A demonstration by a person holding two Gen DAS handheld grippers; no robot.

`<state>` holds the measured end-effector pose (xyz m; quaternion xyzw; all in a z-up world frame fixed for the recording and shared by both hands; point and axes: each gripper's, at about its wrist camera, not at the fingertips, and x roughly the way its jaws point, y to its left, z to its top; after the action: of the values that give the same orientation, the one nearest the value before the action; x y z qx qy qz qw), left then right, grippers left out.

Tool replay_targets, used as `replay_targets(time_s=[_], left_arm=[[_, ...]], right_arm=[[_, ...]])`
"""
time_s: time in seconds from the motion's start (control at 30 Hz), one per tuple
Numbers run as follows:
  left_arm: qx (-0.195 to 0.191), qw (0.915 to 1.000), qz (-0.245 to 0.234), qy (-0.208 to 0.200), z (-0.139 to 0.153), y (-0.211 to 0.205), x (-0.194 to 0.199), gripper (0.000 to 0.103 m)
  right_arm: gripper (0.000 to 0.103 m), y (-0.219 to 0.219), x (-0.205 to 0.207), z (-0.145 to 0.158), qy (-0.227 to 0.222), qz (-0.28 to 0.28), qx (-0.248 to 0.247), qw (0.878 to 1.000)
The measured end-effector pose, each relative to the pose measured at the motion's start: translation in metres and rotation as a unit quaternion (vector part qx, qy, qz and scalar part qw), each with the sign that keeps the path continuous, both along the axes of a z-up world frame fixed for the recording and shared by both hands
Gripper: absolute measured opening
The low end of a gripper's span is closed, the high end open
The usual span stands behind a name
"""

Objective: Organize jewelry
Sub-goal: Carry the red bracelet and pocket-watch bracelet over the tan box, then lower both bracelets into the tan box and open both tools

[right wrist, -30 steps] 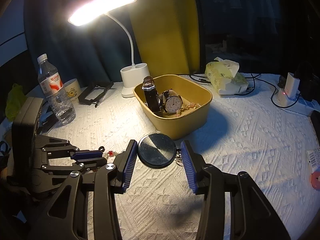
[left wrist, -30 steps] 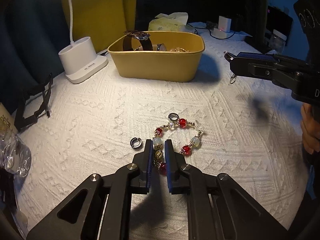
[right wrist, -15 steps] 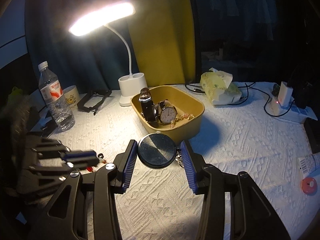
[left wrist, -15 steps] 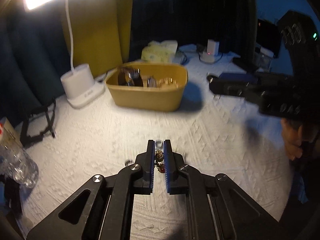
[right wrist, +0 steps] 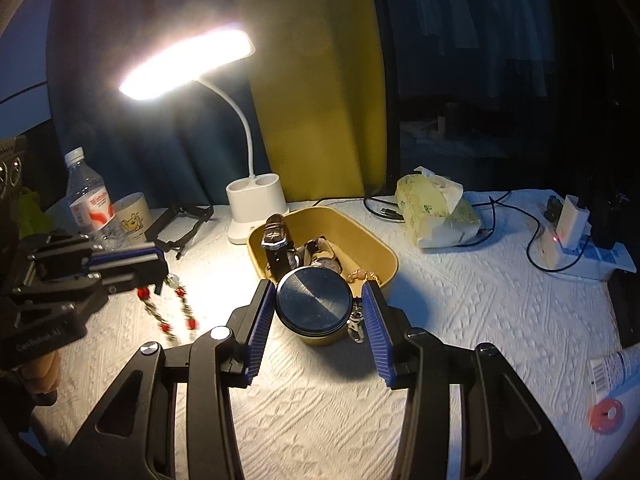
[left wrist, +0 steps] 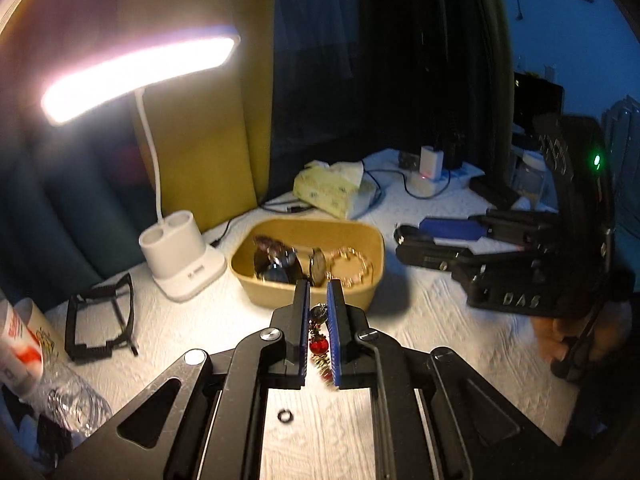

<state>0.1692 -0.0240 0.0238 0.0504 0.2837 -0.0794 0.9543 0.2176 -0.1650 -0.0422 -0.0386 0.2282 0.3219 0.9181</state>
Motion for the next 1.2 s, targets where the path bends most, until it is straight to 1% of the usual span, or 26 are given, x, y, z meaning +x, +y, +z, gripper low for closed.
replay_targets(time_s=[0.23, 0.47, 0.87, 1.2], left_arm=[[-0.002, 0.9999, -0.005, -0.015, 0.009, -0.004, 0.018, 0.010], [-0.014, 0.9997, -0.009, -0.019, 0.009, -0.007, 0.037, 0.010], [-0.031, 0.9993, -0.017, -0.016, 0.000, -0.008, 0.069, 0.010], [-0.039, 0.9990, -0.021, 0.003, -0.017, -0.012, 0.089, 0.010]], right_arm=[[0.044, 0.000, 0.023, 0.003, -0.003, -0.003, 0.002, 1.000], [0.044, 0.003, 0.047, 0.003, -0.003, -0.003, 0.004, 1.000], [0.045, 0.009, 0.081, -0.022, 0.038, -0.025, -0.015, 0.999], [0.045, 0.004, 0.088, -0.027, 0.038, -0.039, -0.012, 0.998]])
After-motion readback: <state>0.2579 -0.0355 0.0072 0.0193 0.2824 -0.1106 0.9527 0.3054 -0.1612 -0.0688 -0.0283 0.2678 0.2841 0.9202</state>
